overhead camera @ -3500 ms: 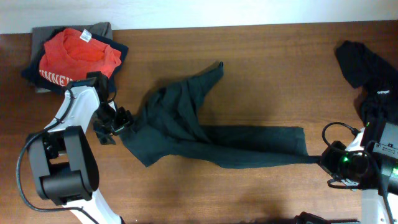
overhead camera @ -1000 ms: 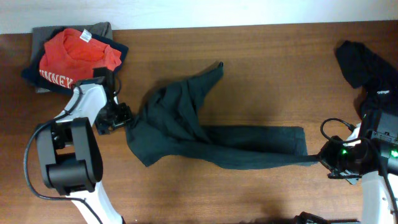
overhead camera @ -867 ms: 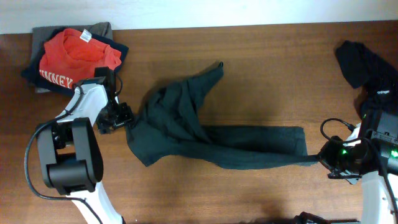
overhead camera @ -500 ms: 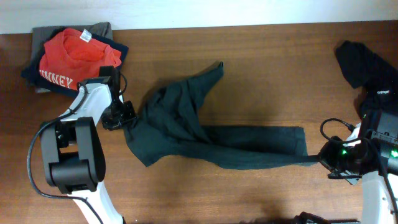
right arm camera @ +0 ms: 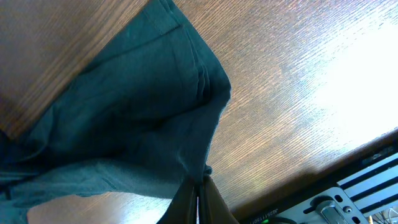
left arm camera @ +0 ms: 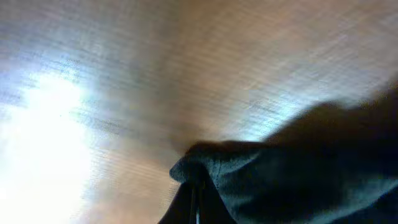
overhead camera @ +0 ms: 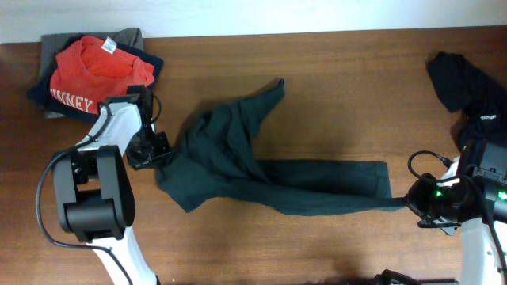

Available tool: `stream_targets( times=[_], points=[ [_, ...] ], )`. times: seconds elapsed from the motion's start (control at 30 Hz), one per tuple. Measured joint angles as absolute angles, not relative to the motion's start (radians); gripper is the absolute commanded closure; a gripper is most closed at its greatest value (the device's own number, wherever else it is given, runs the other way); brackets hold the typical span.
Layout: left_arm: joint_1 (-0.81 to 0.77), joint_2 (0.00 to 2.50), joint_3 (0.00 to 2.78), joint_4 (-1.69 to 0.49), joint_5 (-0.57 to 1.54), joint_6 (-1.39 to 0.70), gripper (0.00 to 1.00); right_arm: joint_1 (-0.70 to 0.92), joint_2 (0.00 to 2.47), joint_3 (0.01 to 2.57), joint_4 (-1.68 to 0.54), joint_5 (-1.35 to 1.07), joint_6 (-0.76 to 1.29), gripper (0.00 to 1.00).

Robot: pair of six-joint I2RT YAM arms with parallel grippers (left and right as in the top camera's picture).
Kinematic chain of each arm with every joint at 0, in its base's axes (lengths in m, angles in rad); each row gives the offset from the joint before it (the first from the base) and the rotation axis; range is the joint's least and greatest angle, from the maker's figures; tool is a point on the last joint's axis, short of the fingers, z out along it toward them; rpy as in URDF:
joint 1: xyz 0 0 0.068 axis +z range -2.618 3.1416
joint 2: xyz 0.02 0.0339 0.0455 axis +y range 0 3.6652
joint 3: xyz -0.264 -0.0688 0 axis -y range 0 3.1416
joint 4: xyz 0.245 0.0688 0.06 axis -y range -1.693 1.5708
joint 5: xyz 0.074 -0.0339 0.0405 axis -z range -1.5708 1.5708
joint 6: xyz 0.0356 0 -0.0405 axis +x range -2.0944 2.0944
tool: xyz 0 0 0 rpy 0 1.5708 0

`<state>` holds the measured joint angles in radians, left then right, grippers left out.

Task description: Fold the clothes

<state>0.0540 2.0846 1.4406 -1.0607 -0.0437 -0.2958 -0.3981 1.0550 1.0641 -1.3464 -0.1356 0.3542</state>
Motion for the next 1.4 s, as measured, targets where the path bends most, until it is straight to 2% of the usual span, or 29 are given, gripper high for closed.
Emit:
stream_targets(
  times=[0.2, 0.4, 0.67, 0.93, 1.13, 1.4],
  points=[
    [0.058, 2.043, 1.481, -1.15, -0.054, -0.318, 0.99, -0.398, 1.052, 1.064, -1.355, -0.145, 0.355, 0.96],
    [0.058, 1.769, 1.489, -1.18, -0.05, -0.334, 0.99, -0.398, 0.984, 1.099, -1.379, -0.182, 0.355, 0.96],
    [0.058, 1.309, 1.511, -1.195, -0.027, -0.339, 0.99, -0.398, 0.883, 1.378, -1.518, -0.201, 0.355, 0.96],
    [0.058, 1.007, 1.524, -1.238, 0.001, -0.341, 0.99, -0.398, 0.88, 1.686, -1.691, -0.205, 0.349, 0.96],
    [0.058, 0.892, 1.668, -1.333, 0.004, -0.341, 0.99, -0.398, 0.87, 1.882, -1.692, -0.269, 0.318, 0.96],
    [0.058, 0.883, 1.961, -1.412, 0.022, -0.341, 0.99, -0.398, 0.869, 1.997, -1.692, -0.323, 0.31, 0.96]
  ],
)
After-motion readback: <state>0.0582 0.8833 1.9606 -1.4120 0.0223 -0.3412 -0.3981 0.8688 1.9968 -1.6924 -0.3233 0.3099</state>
